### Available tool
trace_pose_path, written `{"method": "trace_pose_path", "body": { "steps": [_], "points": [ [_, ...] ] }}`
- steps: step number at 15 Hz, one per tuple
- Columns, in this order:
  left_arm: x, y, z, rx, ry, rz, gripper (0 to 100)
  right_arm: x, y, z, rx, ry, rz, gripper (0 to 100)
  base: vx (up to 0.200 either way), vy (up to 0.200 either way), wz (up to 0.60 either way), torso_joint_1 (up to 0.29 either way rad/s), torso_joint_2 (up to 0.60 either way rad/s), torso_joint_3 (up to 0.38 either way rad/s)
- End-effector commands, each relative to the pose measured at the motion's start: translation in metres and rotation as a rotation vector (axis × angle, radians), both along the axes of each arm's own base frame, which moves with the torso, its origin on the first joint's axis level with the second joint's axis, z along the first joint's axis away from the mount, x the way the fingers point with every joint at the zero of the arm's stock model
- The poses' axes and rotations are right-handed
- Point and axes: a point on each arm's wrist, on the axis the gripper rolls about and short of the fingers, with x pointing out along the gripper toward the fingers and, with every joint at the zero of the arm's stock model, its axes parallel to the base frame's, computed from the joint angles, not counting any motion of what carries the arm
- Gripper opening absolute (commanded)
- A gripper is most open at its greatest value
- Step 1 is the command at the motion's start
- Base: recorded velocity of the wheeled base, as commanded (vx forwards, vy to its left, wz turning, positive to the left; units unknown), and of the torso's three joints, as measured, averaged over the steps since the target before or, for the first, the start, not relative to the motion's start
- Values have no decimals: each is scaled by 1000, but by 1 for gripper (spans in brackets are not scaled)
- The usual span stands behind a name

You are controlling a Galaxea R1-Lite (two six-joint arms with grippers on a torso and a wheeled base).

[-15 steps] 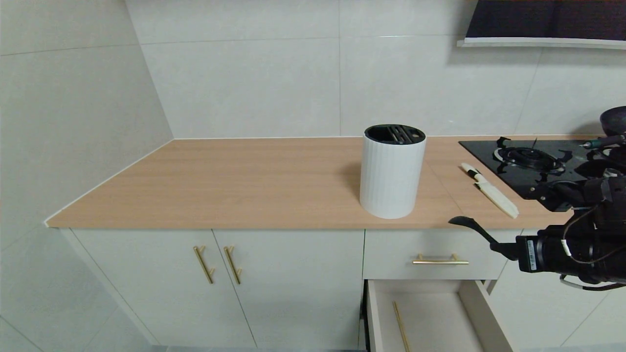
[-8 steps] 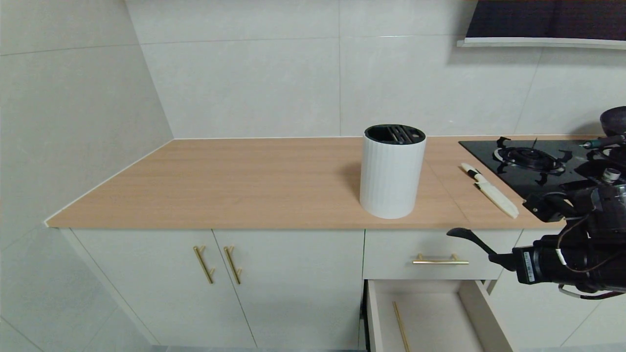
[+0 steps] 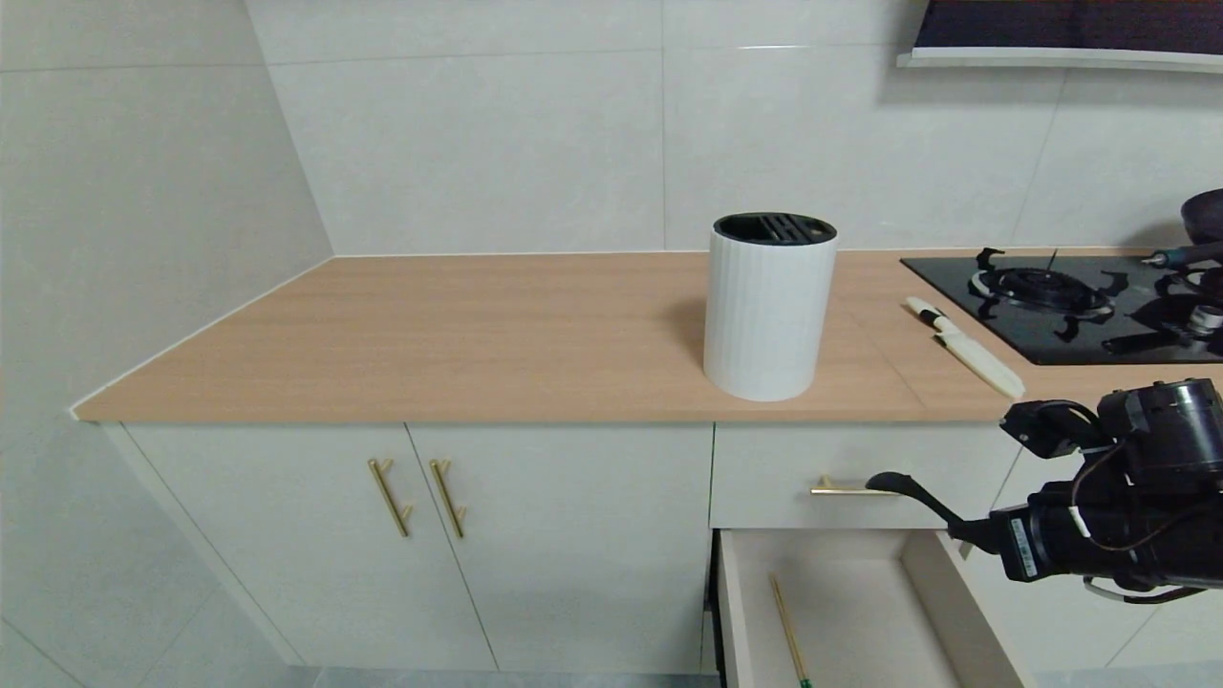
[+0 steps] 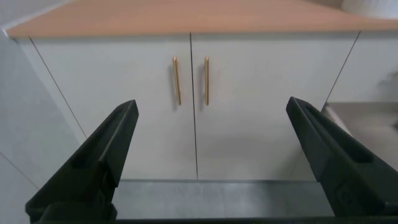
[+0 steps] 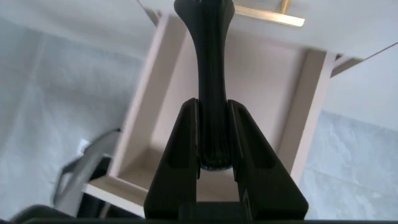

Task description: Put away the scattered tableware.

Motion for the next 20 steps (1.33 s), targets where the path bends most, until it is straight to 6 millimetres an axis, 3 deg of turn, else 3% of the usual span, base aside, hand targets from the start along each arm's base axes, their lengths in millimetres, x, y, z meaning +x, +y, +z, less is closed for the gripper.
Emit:
{"method": "trace_pose_path", "body": {
  "steps": [1, 11, 20],
  "points": [
    [0, 0, 0, 0, 1, 1, 100, 0, 1, -5, -5, 21, 7, 0, 0, 0, 0, -207, 505, 290],
    [0, 0, 0, 0, 1, 1, 100, 18, 4, -44, -30, 136, 15, 0, 0, 0, 0, -180, 481, 299],
    [0, 0, 0, 0, 1, 1, 100, 30, 5, -68, -40, 153, 14, 0, 0, 0, 0, -88, 352, 259]
  ]
}}
